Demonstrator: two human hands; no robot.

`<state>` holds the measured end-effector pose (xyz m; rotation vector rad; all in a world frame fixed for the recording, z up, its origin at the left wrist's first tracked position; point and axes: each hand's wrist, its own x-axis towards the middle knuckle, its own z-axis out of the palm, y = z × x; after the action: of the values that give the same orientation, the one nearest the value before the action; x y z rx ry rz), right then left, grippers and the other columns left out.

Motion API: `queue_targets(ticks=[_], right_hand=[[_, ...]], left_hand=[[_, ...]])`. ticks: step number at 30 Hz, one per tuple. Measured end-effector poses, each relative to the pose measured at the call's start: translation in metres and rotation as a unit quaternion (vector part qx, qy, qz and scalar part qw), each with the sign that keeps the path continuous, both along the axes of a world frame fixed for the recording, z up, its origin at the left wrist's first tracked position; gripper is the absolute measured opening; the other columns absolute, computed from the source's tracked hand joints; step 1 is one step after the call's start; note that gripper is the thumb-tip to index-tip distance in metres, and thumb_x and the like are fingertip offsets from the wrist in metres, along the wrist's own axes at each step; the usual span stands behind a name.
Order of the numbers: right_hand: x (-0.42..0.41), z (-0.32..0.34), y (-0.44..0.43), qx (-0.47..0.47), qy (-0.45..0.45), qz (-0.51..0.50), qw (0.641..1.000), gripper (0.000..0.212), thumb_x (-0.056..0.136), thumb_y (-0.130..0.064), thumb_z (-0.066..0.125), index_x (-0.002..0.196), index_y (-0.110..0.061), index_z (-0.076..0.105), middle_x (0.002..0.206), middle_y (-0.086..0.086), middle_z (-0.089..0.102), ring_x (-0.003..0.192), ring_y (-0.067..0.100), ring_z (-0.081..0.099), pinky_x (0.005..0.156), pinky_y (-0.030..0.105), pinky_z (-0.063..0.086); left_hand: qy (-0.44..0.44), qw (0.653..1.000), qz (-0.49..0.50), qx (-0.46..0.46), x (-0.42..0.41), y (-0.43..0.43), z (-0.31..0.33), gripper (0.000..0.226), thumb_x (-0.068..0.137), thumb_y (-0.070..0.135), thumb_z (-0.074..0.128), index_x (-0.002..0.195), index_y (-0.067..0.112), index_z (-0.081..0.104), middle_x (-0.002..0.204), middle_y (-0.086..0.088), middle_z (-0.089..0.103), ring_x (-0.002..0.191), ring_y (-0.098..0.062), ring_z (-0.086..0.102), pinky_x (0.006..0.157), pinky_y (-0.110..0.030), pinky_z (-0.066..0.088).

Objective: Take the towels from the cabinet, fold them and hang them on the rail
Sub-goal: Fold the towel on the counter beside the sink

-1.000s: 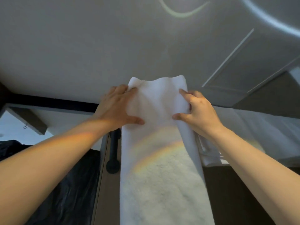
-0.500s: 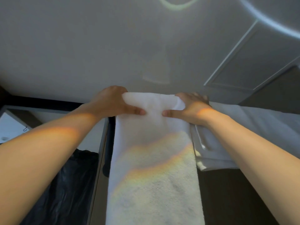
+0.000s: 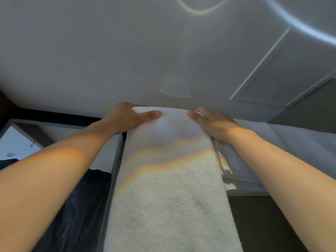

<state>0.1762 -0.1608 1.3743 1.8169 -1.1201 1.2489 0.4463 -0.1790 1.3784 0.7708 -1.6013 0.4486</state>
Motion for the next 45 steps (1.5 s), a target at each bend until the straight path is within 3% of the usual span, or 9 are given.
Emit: queue_targets(ticks=[3,12,17,23,28,32,35,41,45], right_hand=[[-0.002,0.001,-0.002,-0.009,0.005,-0.033,0.999,0.063,0.09,-0.074,0.025,0.127,-0.032,0.052,0.141,0.002,0.053,0.129,0.026,0.047,0.099,0.037,0.037],[0.02,-0.01,0.003,-0.061,0.053,-0.039,0.996,0.039,0.103,-0.041,0.035,0.13,-0.018,0.051,0.135,0.008,0.056,0.123,0.03,0.049,0.098,0.04,0.039],[0.024,-0.008,0.006,-0.035,0.044,-0.075,0.996,0.039,0.104,-0.043,0.029,0.121,-0.017,0.052,0.132,0.01,0.055,0.121,0.03,0.049,0.094,0.039,0.037],[0.025,-0.01,0.009,-0.016,0.042,-0.095,0.994,0.044,0.103,-0.045,0.028,0.133,-0.019,0.047,0.145,0.009,0.045,0.133,0.03,0.04,0.106,0.041,0.032],[0.029,-0.03,0.022,-0.048,-0.011,-0.067,0.997,0.056,0.102,-0.041,0.038,0.151,-0.017,0.03,0.157,0.014,0.028,0.146,0.029,0.02,0.117,0.041,0.02],[0.017,-0.096,0.038,-0.183,-0.13,0.047,0.973,0.048,0.094,-0.039,0.047,0.134,-0.013,0.051,0.125,0.009,0.055,0.117,0.027,0.051,0.092,0.038,0.042],[0.004,-0.135,0.038,-0.092,-0.157,0.075,0.98,0.037,0.092,-0.045,0.048,0.114,-0.018,0.061,0.098,-0.007,0.061,0.087,0.008,0.058,0.068,0.024,0.043],[0.009,-0.143,0.03,0.079,-0.205,0.158,0.963,0.049,0.091,-0.055,0.051,0.086,-0.009,0.066,0.071,-0.004,0.06,0.063,0.009,0.058,0.065,0.034,0.051],[0.013,-0.136,0.035,0.19,-0.252,0.278,0.907,0.067,0.088,-0.058,0.053,0.102,0.006,0.063,0.086,0.021,0.064,0.07,0.021,0.054,0.068,0.033,0.039]], left_hand=[[0.019,1.0,-0.017,0.013,0.001,-0.001,0.002,0.07,0.04,0.094,0.061,0.062,0.028,0.069,0.056,0.032,0.062,0.055,0.015,0.058,0.035,-0.007,0.035],[0.017,0.999,0.018,0.022,-0.002,0.004,-0.001,0.069,0.047,0.095,0.054,0.067,0.029,0.061,0.057,0.018,0.063,0.062,0.0,0.06,0.049,-0.019,0.039],[0.119,0.992,0.035,-0.01,0.001,0.011,-0.04,0.096,0.063,0.081,0.061,0.126,0.01,0.045,0.119,0.0,0.049,0.106,-0.021,0.053,0.079,-0.031,0.043],[0.164,0.917,-0.262,0.251,0.001,0.023,-0.104,0.055,0.07,0.06,0.071,0.099,0.013,0.066,0.089,-0.005,0.076,0.079,-0.021,0.073,0.073,-0.035,0.059],[0.227,0.915,-0.289,0.167,-0.015,0.021,-0.106,0.023,0.086,0.036,0.07,0.091,0.013,0.07,0.085,-0.006,0.076,0.074,-0.022,0.073,0.07,-0.035,0.059],[0.232,0.923,-0.272,0.143,-0.014,0.02,-0.108,0.026,0.087,0.039,0.069,0.092,0.014,0.07,0.085,-0.005,0.075,0.073,-0.021,0.072,0.068,-0.032,0.058],[0.231,0.926,-0.268,0.133,-0.013,0.021,-0.109,0.025,0.086,0.041,0.068,0.091,0.017,0.069,0.082,-0.001,0.074,0.064,-0.014,0.071,0.053,-0.023,0.054],[0.231,0.933,-0.25,0.121,-0.012,0.025,-0.108,0.025,0.085,0.042,0.069,0.088,0.018,0.069,0.079,0.0,0.073,0.061,-0.011,0.069,0.049,-0.02,0.049],[0.228,0.931,-0.255,0.127,-0.013,0.028,-0.107,0.025,0.086,0.04,0.069,0.09,0.016,0.069,0.083,-0.003,0.074,0.068,-0.016,0.071,0.058,-0.025,0.053]])
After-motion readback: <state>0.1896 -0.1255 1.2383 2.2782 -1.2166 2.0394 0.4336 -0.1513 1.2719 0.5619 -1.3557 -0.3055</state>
